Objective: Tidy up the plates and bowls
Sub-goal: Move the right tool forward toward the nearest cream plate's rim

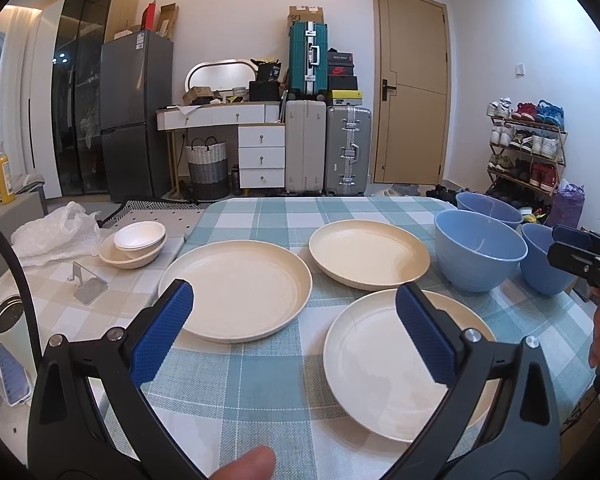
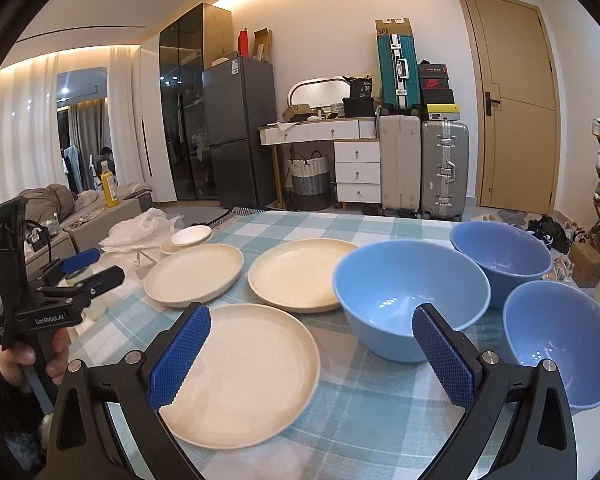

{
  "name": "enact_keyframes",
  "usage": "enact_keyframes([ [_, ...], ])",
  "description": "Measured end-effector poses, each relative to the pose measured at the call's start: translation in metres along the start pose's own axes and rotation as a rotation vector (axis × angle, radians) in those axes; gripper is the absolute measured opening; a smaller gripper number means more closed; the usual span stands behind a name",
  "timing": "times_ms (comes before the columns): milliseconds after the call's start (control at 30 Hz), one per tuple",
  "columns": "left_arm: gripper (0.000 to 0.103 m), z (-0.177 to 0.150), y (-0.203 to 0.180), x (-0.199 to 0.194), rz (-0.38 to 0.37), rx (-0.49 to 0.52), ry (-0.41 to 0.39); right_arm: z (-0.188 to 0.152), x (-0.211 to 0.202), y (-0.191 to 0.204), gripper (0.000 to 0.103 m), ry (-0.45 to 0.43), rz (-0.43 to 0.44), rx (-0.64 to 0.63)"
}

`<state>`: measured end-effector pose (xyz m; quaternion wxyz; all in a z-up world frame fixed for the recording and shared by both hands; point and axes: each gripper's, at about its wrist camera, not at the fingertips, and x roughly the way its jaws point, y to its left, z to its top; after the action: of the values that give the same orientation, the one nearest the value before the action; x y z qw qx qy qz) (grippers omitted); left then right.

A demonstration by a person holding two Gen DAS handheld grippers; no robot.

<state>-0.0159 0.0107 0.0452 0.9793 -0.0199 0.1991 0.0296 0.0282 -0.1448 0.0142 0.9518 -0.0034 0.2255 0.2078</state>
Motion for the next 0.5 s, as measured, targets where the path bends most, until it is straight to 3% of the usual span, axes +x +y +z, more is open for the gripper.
enact_keyframes([
  [167,0.101,0.012,0.006,-0.005,0.063,-0.005,0.029,0.016,0.003,0.022,0.103,0.013,-0.002,-0.032],
  [500,0.101,0.031,0.024,0.001,0.121,-0.066,0.104,0.037,0.029,0.055,0.103,0.071,0.014,-0.062],
])
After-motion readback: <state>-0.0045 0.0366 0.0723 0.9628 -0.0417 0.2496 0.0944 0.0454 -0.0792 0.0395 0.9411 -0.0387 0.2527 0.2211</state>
